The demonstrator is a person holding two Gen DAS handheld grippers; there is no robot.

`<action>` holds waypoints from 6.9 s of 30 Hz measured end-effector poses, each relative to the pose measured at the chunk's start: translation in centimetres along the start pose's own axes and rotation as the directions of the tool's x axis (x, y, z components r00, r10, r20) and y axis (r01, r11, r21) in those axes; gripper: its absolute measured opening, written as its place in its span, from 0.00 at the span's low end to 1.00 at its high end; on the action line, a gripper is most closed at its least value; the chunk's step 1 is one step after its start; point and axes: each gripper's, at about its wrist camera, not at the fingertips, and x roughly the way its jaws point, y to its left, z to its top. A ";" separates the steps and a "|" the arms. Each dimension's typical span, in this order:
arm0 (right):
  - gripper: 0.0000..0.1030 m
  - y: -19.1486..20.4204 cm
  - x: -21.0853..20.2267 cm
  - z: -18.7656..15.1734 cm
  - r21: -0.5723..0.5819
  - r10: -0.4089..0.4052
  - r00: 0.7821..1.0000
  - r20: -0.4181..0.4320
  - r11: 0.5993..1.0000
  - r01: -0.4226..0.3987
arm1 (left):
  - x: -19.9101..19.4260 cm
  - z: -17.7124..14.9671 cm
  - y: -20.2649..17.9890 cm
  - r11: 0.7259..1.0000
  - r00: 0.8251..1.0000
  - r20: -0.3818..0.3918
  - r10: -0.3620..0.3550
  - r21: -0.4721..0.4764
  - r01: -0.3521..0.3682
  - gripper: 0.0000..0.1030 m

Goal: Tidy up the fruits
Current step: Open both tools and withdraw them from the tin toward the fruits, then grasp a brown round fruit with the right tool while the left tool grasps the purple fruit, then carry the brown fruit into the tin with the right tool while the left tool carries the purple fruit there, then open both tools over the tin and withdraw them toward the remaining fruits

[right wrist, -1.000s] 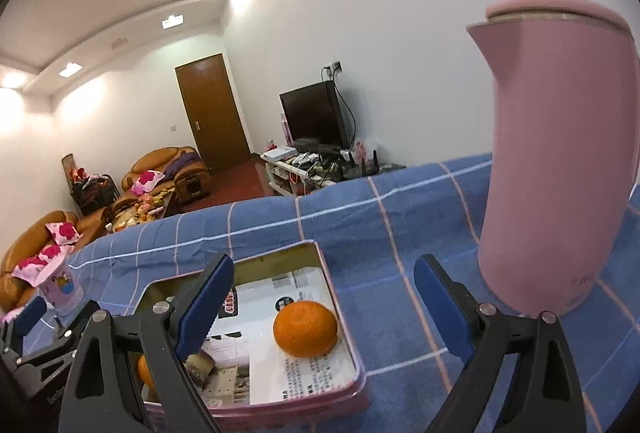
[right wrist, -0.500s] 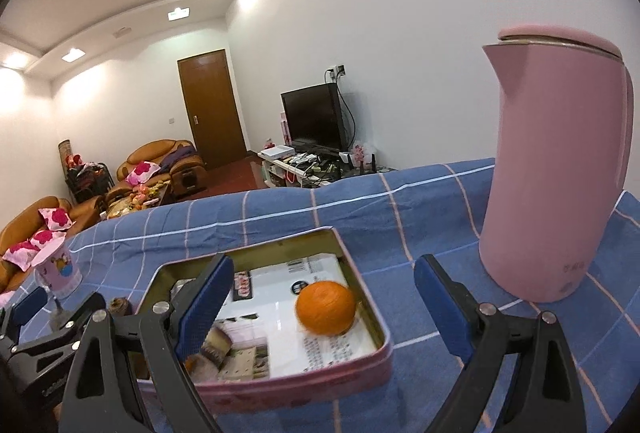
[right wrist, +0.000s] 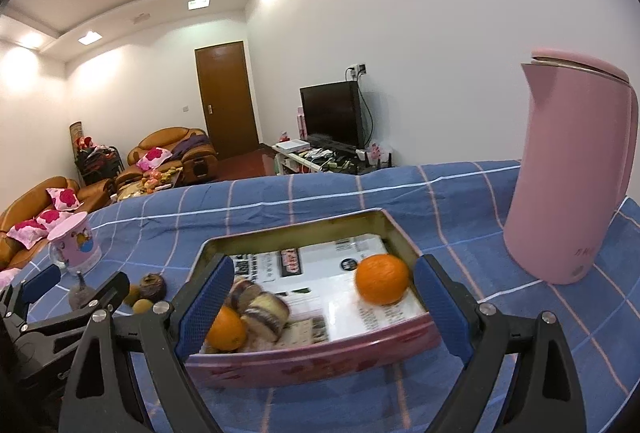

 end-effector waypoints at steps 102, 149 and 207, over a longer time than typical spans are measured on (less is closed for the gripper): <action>0.39 15.1 0.2 -2.1 -0.299 0.191 0.979 -0.068 0.932 -0.203 | 1.4 -0.2 11.0 0.991 0.997 -0.025 0.069 -0.110 -0.071 0.51; 0.39 2.8 0.8 -0.6 -0.227 0.051 0.996 -0.069 0.972 -0.065 | -1.7 0.0 -3.2 0.998 0.998 -0.004 -0.055 0.043 0.055 0.52; 0.58 -5.5 9.7 2.9 0.050 0.181 0.963 -0.200 0.983 -0.174 | 4.6 2.9 -14.9 0.966 0.962 -0.151 -0.227 0.089 0.242 0.80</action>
